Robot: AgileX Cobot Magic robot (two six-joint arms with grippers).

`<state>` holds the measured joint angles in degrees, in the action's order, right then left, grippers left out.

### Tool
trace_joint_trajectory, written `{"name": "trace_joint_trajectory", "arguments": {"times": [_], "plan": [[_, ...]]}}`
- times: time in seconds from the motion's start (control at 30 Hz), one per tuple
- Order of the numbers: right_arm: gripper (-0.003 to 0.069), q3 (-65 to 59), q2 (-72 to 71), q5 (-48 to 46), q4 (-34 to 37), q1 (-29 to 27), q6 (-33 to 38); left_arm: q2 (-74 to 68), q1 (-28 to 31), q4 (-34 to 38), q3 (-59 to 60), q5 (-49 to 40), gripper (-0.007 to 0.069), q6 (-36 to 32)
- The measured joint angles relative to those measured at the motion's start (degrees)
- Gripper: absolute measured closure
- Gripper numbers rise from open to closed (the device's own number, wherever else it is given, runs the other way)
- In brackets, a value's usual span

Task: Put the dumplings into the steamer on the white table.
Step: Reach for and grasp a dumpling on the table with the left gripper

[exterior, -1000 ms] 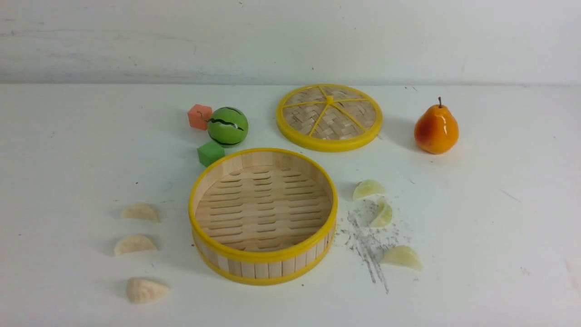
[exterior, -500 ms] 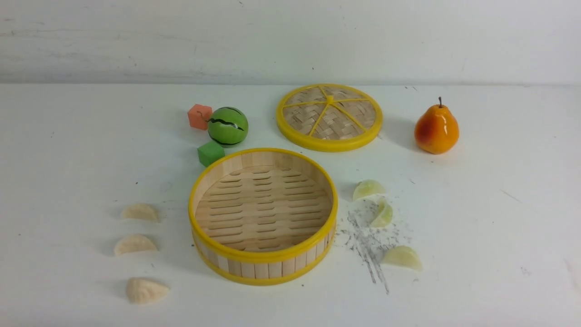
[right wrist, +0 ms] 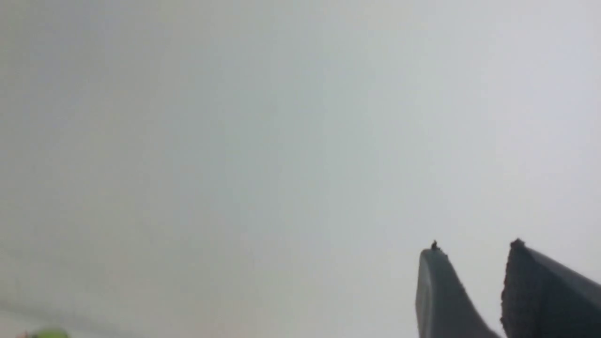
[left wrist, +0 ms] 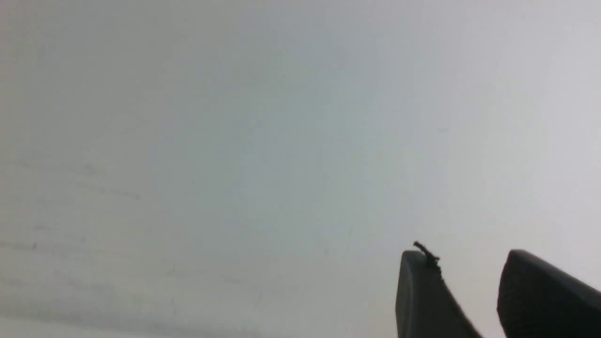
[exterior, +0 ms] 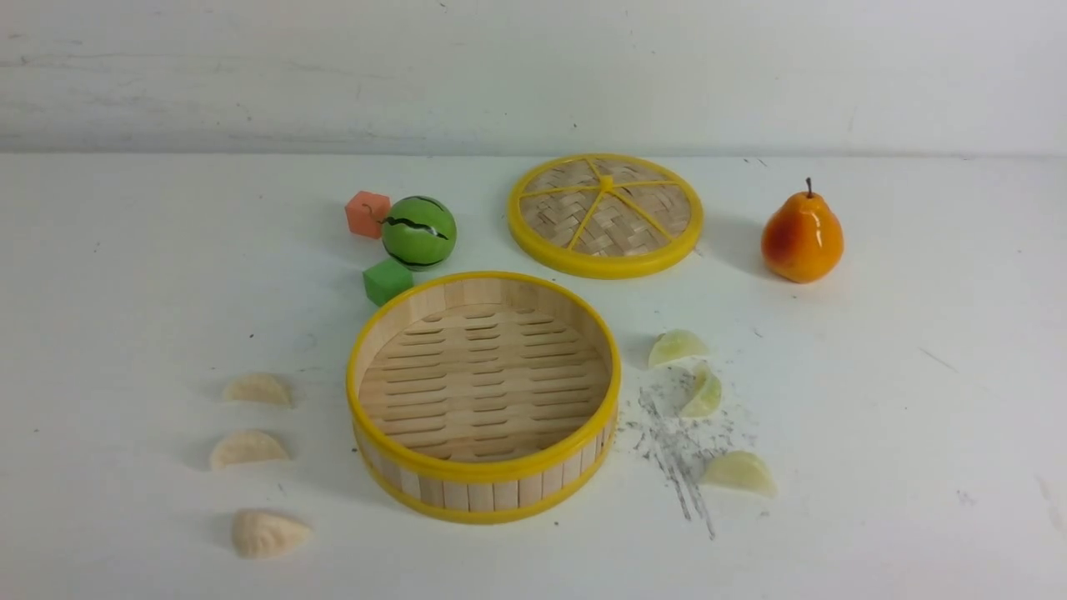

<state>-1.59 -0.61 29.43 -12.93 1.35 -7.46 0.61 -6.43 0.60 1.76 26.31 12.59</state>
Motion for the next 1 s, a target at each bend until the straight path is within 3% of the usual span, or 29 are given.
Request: {"name": "trace_joint_trajectory", "arguments": {"times": [0.13, 0.23, 0.3, 0.47, 0.63, 0.77, 0.8, 0.93, 1.0], "plan": [[0.0439, 0.0, 0.0, 7.4, 0.1, 0.0, -6.1, 0.0, 0.0, 0.0, 0.0, 6.4, 0.0386, 6.7], [0.0441, 1.0, 0.0, 7.1, 1.2, 0.0, -11.4, 0.0, 0.0, 0.0, -1.3, 9.4, 0.0402, 17.3], [0.0460, 3.1, 0.0, 5.4, 1.6, 0.0, -12.2, 0.0, 0.0, -0.3, -4.6, 7.3, 0.0435, 20.2], [0.0652, 15.8, 2.1, -8.3, 2.1, 0.0, -12.7, -2.6, 0.0, -5.1, -23.3, -12.5, 0.0639, 21.4], [0.0669, 27.8, 13.3, -30.1, 2.2, 0.0, -12.7, -14.2, 0.0, -9.6, -34.9, -22.9, 0.0639, 20.8], [0.0666, 32.4, 25.1, -46.5, 1.7, 0.0, -12.7, -26.6, 0.0, -10.7, -35.7, -29.0, 0.0639, 20.8], [0.0666, 32.4, 25.7, -46.5, 1.7, 0.0, -12.7, -27.3, 0.0, -10.7, -35.7, -29.6, 0.0639, 20.9], [0.0664, 32.6, 35.8, -59.5, 5.4, 0.0, -11.9, -39.6, -0.9, -6.2, -37.2, -44.9, 0.0639, 21.2], [0.0664, 32.6, 40.9, -65.8, 9.6, 0.0, -6.7, -45.4, -2.5, -2.8, -39.1, -53.9, 0.0639, 18.4]]}}
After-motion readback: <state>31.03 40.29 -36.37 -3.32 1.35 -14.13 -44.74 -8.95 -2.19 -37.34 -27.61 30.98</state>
